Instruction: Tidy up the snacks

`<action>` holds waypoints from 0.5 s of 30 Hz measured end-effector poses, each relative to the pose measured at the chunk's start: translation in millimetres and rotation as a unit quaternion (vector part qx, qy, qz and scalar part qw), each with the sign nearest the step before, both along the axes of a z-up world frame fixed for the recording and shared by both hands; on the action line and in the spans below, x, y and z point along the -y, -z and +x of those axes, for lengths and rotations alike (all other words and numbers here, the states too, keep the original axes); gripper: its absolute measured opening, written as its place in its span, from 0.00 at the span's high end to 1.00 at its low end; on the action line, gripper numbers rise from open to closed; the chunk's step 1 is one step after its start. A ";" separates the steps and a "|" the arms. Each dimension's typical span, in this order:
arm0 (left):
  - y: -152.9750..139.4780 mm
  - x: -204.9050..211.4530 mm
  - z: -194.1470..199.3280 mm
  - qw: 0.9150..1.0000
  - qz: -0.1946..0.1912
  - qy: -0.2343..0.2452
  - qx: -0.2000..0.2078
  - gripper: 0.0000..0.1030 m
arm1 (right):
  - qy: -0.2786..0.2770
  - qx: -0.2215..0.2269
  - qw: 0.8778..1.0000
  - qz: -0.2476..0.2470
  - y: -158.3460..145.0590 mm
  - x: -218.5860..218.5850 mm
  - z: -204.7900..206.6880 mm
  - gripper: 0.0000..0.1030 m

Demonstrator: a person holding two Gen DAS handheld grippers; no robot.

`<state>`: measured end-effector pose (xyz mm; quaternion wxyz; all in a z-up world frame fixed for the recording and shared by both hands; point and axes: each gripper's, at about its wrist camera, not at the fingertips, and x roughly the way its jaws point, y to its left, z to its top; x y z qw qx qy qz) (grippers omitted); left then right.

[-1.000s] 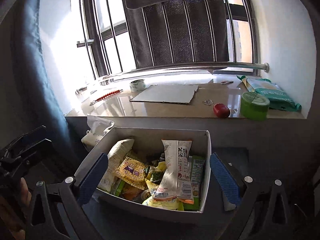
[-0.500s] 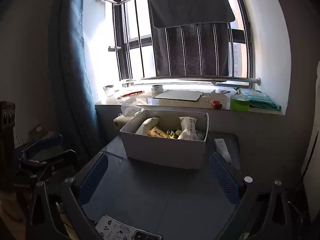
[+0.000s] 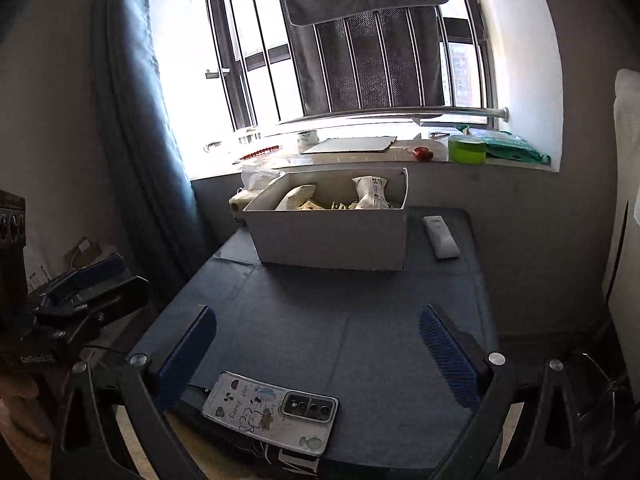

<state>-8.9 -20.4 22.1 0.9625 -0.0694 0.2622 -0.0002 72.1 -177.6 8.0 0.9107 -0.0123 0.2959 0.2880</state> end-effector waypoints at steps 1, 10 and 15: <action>0.0 -0.4 0.3 1.000 -0.001 0.000 0.000 0.00 | 0.000 0.000 1.000 -0.002 0.8 -0.9 -0.8 0.00; 2.0 -1.6 1.6 1.000 0.003 0.000 -0.005 0.00 | -0.009 0.006 1.000 -0.008 -1.1 -7.4 -7.0 0.00; 2.2 -3.3 1.6 1.000 0.000 -0.001 -0.004 0.00 | -0.012 0.006 1.000 -0.005 -2.2 -7.2 -8.3 0.00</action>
